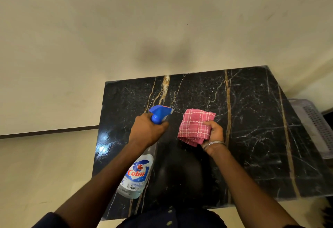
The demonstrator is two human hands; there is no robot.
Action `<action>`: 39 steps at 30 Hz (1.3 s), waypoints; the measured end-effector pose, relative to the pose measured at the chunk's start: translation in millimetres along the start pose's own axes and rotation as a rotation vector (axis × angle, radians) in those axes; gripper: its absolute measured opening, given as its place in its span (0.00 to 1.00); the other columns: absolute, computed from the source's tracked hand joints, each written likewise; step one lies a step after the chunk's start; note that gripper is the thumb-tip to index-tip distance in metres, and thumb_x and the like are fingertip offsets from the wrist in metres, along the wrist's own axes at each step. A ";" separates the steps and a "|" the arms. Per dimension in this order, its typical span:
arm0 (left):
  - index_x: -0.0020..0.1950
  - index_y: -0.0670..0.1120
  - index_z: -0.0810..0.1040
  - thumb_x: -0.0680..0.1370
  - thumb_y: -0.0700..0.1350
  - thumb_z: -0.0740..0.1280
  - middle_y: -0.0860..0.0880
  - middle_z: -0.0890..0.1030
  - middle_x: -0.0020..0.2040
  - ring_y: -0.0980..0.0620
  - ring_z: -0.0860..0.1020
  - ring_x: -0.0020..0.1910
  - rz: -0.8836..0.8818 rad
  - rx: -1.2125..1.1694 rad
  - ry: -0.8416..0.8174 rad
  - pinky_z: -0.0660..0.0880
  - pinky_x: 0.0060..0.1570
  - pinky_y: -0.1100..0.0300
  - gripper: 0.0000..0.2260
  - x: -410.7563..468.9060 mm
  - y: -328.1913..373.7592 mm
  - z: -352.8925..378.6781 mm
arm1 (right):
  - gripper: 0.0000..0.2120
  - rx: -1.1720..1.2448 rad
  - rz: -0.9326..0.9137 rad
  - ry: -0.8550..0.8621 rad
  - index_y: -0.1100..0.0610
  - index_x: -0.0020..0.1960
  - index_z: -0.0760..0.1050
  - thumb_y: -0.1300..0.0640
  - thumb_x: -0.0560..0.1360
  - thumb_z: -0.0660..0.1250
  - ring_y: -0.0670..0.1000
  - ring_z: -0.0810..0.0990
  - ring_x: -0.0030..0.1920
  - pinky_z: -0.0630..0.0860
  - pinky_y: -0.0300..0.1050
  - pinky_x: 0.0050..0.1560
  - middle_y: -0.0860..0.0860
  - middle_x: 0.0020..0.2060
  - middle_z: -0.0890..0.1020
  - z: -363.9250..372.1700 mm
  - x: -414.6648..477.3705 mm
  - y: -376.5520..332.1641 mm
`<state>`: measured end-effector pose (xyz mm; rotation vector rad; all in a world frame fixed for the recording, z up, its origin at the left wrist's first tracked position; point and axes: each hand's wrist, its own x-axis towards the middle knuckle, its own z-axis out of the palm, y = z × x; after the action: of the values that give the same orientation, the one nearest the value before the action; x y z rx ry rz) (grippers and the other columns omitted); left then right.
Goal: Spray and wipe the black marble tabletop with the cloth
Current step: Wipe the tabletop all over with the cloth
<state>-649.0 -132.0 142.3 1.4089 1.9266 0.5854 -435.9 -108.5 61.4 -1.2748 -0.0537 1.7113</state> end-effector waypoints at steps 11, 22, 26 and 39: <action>0.52 0.45 0.78 0.73 0.54 0.71 0.51 0.79 0.36 0.56 0.79 0.32 0.018 0.045 -0.087 0.71 0.32 0.65 0.15 -8.6 -11.5 12.2 | 0.13 -0.032 0.034 -0.011 0.62 0.54 0.78 0.61 0.75 0.59 0.61 0.81 0.46 0.76 0.62 0.57 0.59 0.43 0.83 -0.6 0.8 9.4; 0.46 0.47 0.76 0.76 0.51 0.70 0.51 0.78 0.33 0.56 0.77 0.31 0.000 -0.084 -0.019 0.71 0.32 0.67 0.09 -10.0 -32.9 1.6 | 0.15 -0.571 -0.357 0.088 0.56 0.64 0.73 0.60 0.78 0.63 0.56 0.82 0.50 0.80 0.52 0.48 0.56 0.52 0.81 0.4 29.4 8.9; 0.51 0.46 0.77 0.76 0.53 0.69 0.48 0.80 0.36 0.55 0.78 0.33 -0.027 -0.134 0.019 0.74 0.33 0.66 0.11 -6.2 -43.2 -1.3 | 0.26 -1.509 -0.809 -0.244 0.52 0.74 0.64 0.47 0.78 0.63 0.56 0.65 0.73 0.63 0.56 0.73 0.56 0.72 0.68 -0.8 59.7 25.4; 0.52 0.47 0.76 0.76 0.52 0.70 0.49 0.81 0.37 0.55 0.79 0.34 -0.108 -0.230 0.073 0.77 0.37 0.63 0.11 16.6 -56.6 -1.4 | 0.31 -2.218 -0.941 -0.117 0.53 0.78 0.56 0.38 0.80 0.49 0.63 0.51 0.78 0.50 0.66 0.75 0.60 0.78 0.53 26.8 131.6 39.4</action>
<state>-689.9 -134.1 99.8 1.1469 1.9100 0.7888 -480.3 -24.5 -41.5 -1.7882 -2.6250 0.2528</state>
